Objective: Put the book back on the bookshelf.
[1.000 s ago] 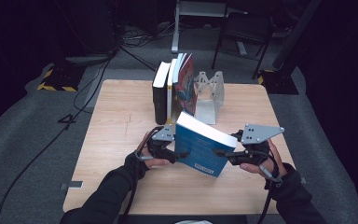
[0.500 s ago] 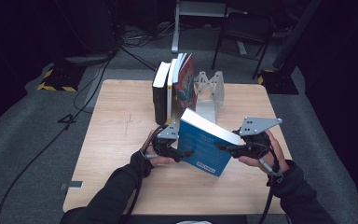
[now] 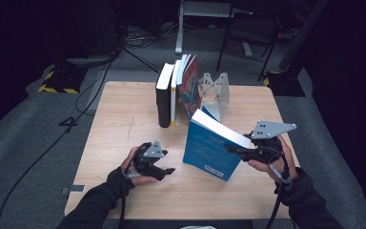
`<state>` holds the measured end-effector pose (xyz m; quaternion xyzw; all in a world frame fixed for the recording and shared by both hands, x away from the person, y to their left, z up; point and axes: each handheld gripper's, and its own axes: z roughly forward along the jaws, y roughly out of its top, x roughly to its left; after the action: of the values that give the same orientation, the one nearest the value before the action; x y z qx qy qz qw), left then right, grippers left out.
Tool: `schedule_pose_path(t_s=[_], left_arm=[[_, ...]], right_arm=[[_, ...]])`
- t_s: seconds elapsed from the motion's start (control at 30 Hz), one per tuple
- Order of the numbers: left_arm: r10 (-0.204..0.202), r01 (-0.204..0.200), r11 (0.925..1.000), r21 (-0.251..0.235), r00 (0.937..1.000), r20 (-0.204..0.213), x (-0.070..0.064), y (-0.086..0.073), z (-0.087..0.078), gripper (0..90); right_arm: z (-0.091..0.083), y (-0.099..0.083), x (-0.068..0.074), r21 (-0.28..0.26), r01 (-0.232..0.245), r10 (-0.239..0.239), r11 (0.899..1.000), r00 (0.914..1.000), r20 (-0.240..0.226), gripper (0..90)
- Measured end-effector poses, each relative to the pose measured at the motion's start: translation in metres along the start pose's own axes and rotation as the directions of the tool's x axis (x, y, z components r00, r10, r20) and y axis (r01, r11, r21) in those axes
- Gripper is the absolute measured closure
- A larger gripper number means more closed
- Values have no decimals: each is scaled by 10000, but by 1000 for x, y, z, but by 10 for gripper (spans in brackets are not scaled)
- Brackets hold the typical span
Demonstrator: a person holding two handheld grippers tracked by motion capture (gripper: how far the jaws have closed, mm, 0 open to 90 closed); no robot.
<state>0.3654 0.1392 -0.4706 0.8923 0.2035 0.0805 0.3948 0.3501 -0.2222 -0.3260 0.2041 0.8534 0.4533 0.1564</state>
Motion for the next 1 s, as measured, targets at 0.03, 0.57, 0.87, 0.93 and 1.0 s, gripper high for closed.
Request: schedule_pose_path(t_s=[0.03,0.57,0.87,0.93,1.0], left_arm=[[-137,137,9999,73,9999,68,-4,-9,-5,276],[-379,430,9940,1008,9979,-529,-13,-42,-3,221],[-611,662,9953,707,9955,-725,-3,-46,-2,171],[-680,729,9954,620,9947,-771,-2,-48,-2,162],[-671,721,9954,625,9947,-776,-2,-48,-2,162]], right_arm=[[-3,-2,-1,-31,-69,70,10000,9999,87,599],[-27,-8,-11,-228,-461,481,9987,9943,948,603],[-29,-7,-13,-443,-561,608,9974,9916,1145,603],[-29,-6,-13,-427,-537,583,9976,9915,1167,603],[-29,-4,-14,-450,-533,583,9976,9913,1179,604]])
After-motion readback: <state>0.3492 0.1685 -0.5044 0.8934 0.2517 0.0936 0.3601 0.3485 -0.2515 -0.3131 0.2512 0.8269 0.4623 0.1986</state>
